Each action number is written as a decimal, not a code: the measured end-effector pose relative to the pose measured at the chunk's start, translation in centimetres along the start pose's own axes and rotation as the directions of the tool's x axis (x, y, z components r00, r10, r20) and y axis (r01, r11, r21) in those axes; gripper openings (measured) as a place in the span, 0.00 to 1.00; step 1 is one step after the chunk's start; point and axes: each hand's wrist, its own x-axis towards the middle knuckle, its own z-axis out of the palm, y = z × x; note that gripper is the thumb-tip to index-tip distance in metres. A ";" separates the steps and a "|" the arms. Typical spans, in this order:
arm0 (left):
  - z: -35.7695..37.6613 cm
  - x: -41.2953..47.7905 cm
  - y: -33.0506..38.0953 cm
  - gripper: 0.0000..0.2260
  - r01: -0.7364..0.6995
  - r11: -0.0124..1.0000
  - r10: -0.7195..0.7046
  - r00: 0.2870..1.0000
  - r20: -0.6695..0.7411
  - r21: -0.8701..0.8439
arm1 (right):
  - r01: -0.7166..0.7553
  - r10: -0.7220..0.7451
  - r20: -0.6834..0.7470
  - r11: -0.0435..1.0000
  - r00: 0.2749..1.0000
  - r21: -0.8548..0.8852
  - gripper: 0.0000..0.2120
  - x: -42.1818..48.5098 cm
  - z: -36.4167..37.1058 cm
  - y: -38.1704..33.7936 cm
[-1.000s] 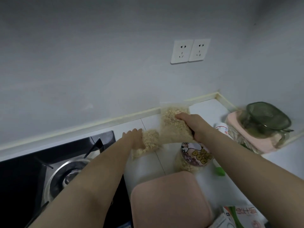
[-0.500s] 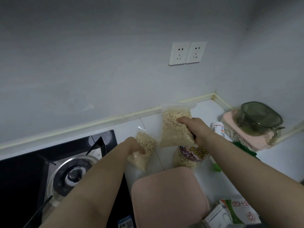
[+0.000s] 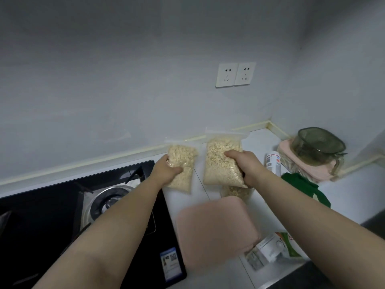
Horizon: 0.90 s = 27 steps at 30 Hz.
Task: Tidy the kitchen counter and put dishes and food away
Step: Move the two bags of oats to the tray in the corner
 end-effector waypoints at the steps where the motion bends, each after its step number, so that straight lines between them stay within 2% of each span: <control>1: -0.3 0.0 0.4 0.34 0.020 0.992 -0.022 1.000 -0.014 -0.125 | 0.004 -0.004 0.005 1.000 1.000 0.011 0.13 -0.3 0.0 0.0; 2: -0.8 -0.7 0.7 0.39 0.046 0.971 -0.053 0.998 -0.024 -0.233 | 0.005 -0.005 0.016 1.000 1.000 0.021 0.13 -1.1 -0.1 0.1; 3: -1.1 -1.3 1.1 0.39 0.067 0.938 -0.072 0.997 -0.003 -0.340 | 0.000 -0.001 0.031 0.999 1.000 0.040 0.13 -1.6 -0.3 0.2; 5: -1.4 -3.1 2.2 0.31 0.083 0.884 -0.052 0.995 0.080 -0.460 | -0.009 0.006 0.048 0.997 0.999 0.081 0.12 -2.5 -0.7 0.3; 8: -1.6 -7.6 3.7 0.32 0.112 0.883 -0.029 0.982 0.187 -0.456 | -0.010 -0.003 0.088 0.989 0.996 0.150 0.06 -4.8 -1.7 0.5; 13: -0.1 -14.5 3.7 0.13 0.175 0.886 -0.056 0.960 0.275 -0.430 | -0.056 0.017 0.203 0.980 0.979 0.189 0.06 -8.9 -3.9 1.5; 16: 1.1 -19.1 3.4 0.09 0.196 0.842 -0.075 0.965 0.250 -0.502 | -0.042 -0.011 0.267 0.981 0.964 0.192 0.07 -12.4 -5.6 2.7; 20: 2.7 -24.8 2.8 0.14 0.168 0.732 -0.050 0.980 0.194 -0.660 | -0.047 -0.021 0.348 0.981 0.937 0.187 0.07 -17.2 -7.7 4.9; 24: 3.5 -30.3 1.6 0.14 0.140 0.733 -0.095 0.990 0.104 -0.666 | -0.082 -0.003 0.395 0.977 0.919 0.197 0.09 -21.0 -8.9 7.3; 27: 3.1 -34.5 0.7 0.14 0.174 0.691 -0.150 0.984 0.096 -0.701 | -0.126 0.022 0.432 0.969 0.901 0.213 0.10 -23.9 -8.9 8.8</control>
